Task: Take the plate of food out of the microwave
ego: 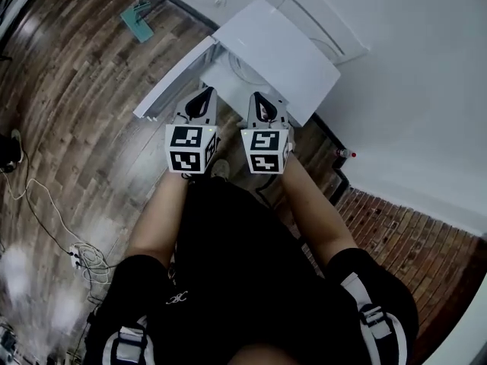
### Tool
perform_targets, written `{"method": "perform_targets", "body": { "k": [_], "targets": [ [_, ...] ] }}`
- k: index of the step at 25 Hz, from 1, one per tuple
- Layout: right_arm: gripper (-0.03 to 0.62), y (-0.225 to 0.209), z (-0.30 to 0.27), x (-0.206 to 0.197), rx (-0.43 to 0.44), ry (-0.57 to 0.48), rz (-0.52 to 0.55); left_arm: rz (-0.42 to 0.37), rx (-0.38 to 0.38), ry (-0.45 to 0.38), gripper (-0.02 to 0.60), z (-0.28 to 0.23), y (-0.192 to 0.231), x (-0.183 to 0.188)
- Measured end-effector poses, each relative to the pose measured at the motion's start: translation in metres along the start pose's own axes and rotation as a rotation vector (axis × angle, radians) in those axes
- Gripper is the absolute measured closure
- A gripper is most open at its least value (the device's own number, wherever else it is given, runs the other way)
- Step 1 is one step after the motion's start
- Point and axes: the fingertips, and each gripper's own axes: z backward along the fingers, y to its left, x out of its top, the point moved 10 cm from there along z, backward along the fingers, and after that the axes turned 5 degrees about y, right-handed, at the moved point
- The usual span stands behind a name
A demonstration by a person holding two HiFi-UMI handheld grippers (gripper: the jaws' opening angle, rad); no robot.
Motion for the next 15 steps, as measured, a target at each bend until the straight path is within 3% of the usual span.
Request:
{"method": "perform_targets", "body": {
  "k": [6, 11, 15],
  "targets": [
    [0.588, 0.023, -0.066, -0.042, 0.055, 0.046, 0.086, -0.034, 0.024, 0.036, 0.586, -0.034, 0.027, -0.051],
    [0.588, 0.028, -0.140, -0.088, 0.035, 0.043, 0.170, 0.034, 0.012, 0.071, 0.586, -0.079, 0.055, -0.105],
    [0.588, 0.023, -0.198, -0.124, 0.073, 0.138, 0.205, 0.001, -0.007, 0.108, 0.586, -0.110, 0.069, -0.148]
  ]
}}
